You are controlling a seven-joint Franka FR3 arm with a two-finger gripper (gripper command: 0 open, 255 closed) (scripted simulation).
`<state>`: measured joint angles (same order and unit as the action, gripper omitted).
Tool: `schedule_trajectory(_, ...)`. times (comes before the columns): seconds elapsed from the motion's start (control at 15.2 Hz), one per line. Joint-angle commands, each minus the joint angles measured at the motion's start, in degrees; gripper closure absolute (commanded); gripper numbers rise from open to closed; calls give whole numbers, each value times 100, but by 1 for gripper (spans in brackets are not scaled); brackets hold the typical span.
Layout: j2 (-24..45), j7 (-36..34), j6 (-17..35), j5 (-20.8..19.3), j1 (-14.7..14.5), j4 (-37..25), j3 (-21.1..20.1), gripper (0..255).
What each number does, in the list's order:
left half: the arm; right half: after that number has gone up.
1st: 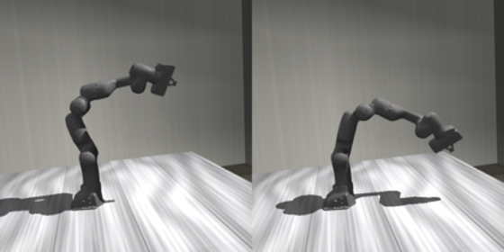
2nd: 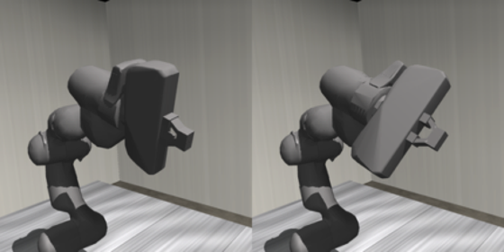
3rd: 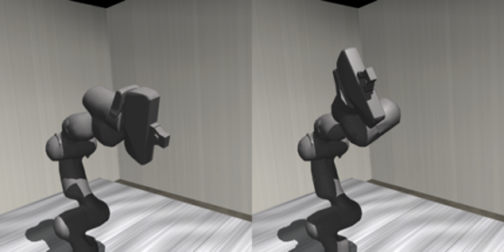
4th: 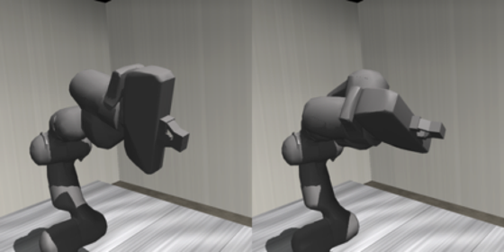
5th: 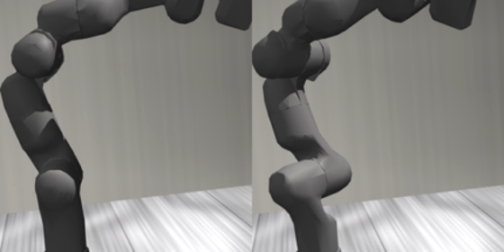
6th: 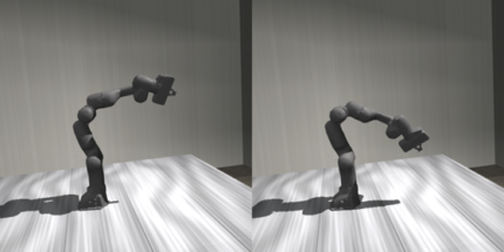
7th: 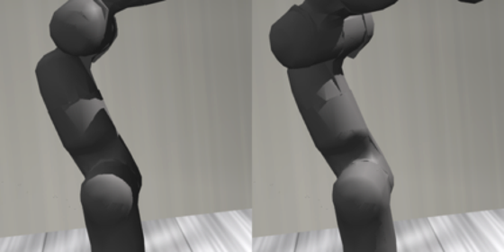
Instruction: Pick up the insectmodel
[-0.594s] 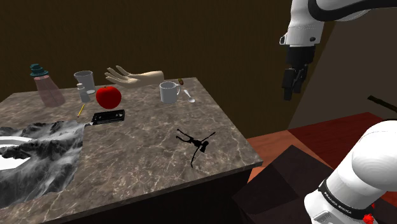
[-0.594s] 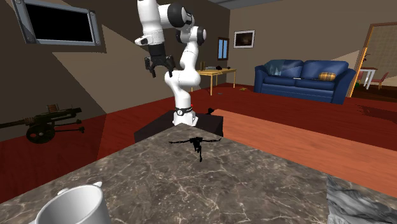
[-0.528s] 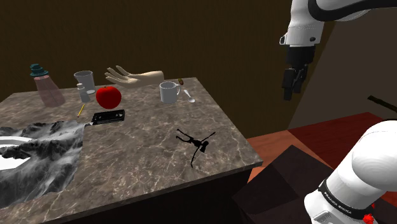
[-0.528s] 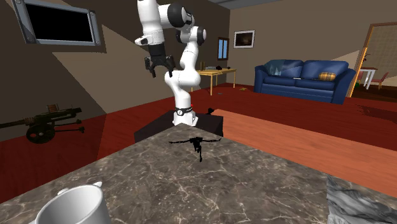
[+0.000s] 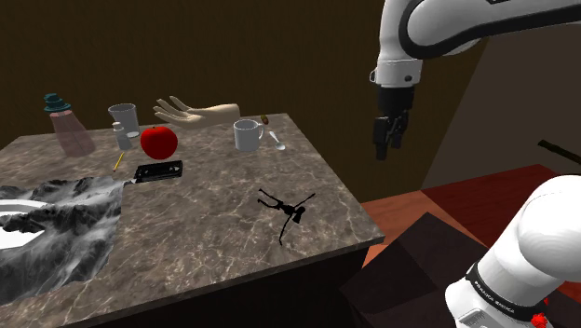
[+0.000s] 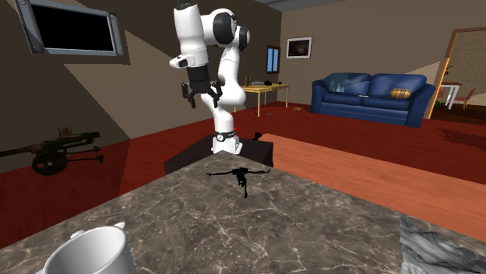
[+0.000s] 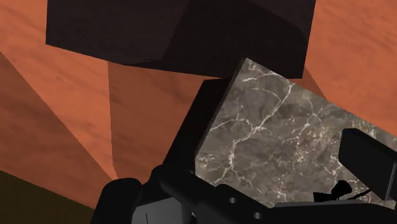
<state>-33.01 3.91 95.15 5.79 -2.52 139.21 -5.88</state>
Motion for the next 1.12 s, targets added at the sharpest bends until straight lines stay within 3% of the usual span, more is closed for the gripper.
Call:
schedule_trajectory(0.0,381,-86,345,80,-85,-59,-155,0)
schedule_trajectory(0.53,1944,-425,1334,145,-348,-695,-694,0)
schedule_trajectory(1.06,3617,-874,1980,-176,-627,-1743,-1103,0)
